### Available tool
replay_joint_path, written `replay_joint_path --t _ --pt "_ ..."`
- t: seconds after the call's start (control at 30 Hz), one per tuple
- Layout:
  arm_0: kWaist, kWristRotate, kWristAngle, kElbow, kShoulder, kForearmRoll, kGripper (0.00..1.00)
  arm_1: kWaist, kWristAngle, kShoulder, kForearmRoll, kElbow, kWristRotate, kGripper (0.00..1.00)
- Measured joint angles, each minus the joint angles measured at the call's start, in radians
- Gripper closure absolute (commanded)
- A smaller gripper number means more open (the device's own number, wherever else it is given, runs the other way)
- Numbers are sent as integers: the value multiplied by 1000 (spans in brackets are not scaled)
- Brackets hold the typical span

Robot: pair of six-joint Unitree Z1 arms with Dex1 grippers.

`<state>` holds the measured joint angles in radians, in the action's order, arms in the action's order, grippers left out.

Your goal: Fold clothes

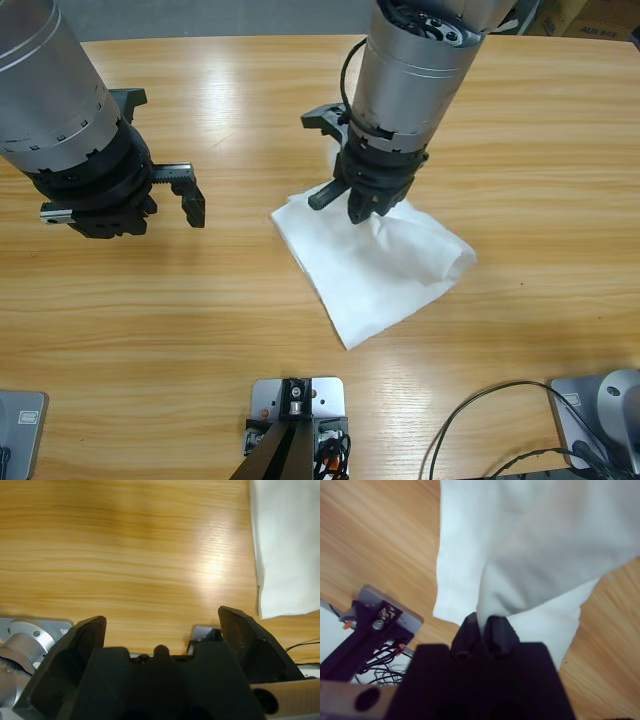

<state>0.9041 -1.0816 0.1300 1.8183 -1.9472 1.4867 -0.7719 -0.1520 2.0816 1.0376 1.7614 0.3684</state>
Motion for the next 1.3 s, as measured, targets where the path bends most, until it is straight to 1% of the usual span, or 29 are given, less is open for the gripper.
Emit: replay_joint_path --t 0.2,0.5,0.63,0.67,0.7,0.73,0.9,1.1,1.13,1.2,1.27,1.3 --pt "0 0 8 -15 1 0 133 -18 -10 23 -1 20 0 1000" --pt "0 0 12 -29 1 0 133 -146 -55 37 -51 23 7 1000" --pt "0 0 14 -32 1 0 133 -182 -82 67 -66 31 7 1000" --pt "0 0 14 -32 1 0 133 -190 -84 74 -70 28 7 677" --pt "0 0 15 -33 1 0 133 -198 -85 77 -78 20 7 199" --pt "0 0 15 -33 1 0 133 -206 -87 79 -85 14 7 74" --pt "0 0 16 -37 1 0 133 -229 -106 81 -108 9 24 72" --pt "0 0 18 -41 1 0 133 -244 -191 64 -110 -6 77 73" --pt "0 0 18 -41 1 0 135 -250 -192 59 -111 -17 84 73" --pt "0 0 18 -44 1 0 145 -258 -163 33 -125 -57 113 73" --pt "0 0 19 -46 1 0 150 -242 -123 -46 -187 -154 150 73" --pt "0 0 22 -49 1 0 151 -214 -110 -101 -224 -221 162 74"
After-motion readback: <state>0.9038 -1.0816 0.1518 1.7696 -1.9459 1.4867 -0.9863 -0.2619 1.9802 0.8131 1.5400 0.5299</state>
